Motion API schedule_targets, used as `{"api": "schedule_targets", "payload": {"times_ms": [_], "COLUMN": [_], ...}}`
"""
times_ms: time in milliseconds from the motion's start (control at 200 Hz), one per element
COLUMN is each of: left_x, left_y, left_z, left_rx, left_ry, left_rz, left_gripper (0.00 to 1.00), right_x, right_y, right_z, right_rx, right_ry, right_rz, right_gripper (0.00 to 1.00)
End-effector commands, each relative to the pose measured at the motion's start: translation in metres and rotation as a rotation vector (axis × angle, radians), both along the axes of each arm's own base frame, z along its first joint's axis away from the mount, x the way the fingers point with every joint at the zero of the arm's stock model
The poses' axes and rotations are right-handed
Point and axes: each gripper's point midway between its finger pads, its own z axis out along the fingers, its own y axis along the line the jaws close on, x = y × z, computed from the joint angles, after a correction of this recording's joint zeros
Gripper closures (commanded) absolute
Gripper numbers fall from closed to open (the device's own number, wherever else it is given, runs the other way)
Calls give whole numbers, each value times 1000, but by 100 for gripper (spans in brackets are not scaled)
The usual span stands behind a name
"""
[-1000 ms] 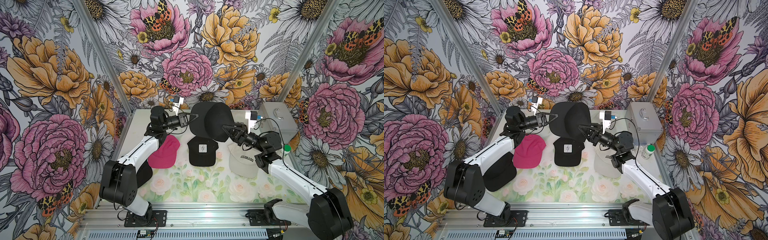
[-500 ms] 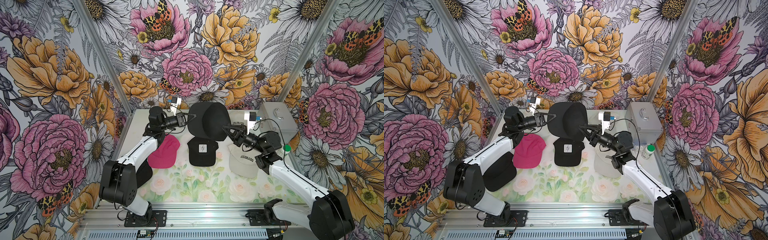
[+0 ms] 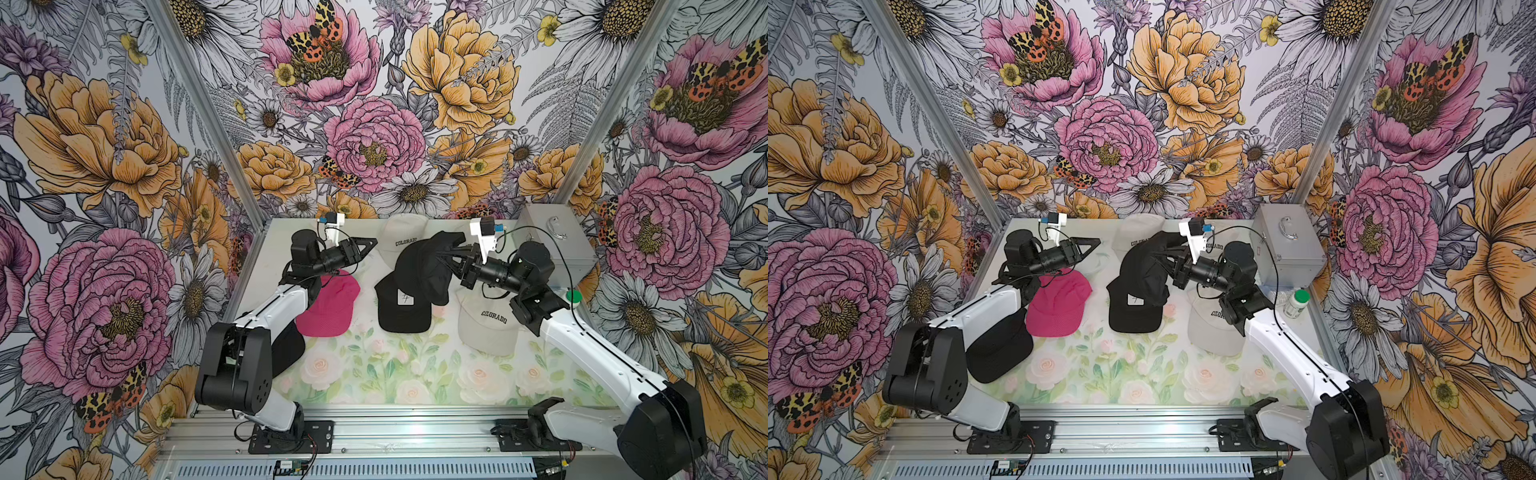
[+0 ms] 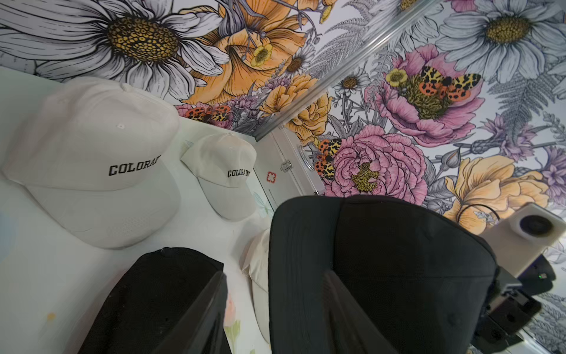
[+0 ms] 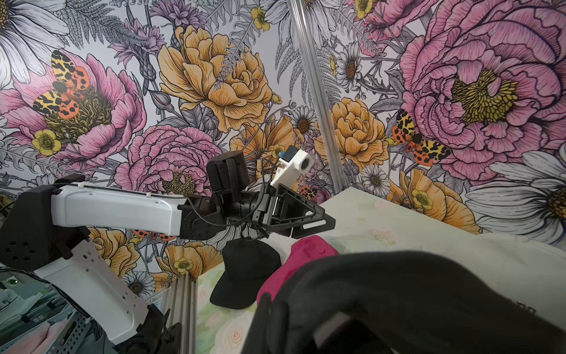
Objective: Stack the baseball caps by color
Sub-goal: Pick up the baseball cap from the center of the board, then place the baseball cap on the baseball cap.
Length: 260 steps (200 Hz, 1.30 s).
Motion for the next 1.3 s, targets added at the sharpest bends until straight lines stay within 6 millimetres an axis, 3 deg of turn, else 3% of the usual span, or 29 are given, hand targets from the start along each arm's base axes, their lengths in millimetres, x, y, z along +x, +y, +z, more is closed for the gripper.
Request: {"api": "schedule_targets", "payload": {"times_ms": [0, 125, 250, 450, 545, 730, 940, 1110, 1225, 1295], "left_x": [-12, -38, -73, -152, -183, -216, -213, -199, -197, -196], "left_y": [10, -1, -28, -70, -73, -75, -80, -83, -86, -88], "left_z": [36, 51, 60, 57, 46, 32, 4, -19, -24, -26], "left_rx": [78, 199, 350, 529, 549, 594, 687, 743, 737, 729], "left_ry": [-191, -355, -524, -776, -870, -923, -827, -748, -725, -707], "left_rz": [39, -23, -145, -514, -649, -809, -899, -937, -989, -1000], "left_gripper": [29, 1, 1, 1, 1, 1, 1, 1, 17, 22], "right_x": [-23, -56, -81, -89, -89, -99, -110, -124, -127, -125], "right_y": [7, 10, 12, 16, 16, 15, 20, 33, 35, 32], "right_z": [-31, -43, -57, -84, -97, -114, -119, -113, -109, -109], "right_rx": [-247, -380, -491, -678, -785, -975, -1041, -1031, -1028, -1044], "right_ry": [-86, -208, -354, -486, -531, -561, -627, -700, -741, -747], "right_rz": [147, 308, 428, 472, 479, 522, 566, 616, 627, 615], "right_gripper": [100, 100, 100, 100, 100, 100, 100, 100, 100, 100]}}
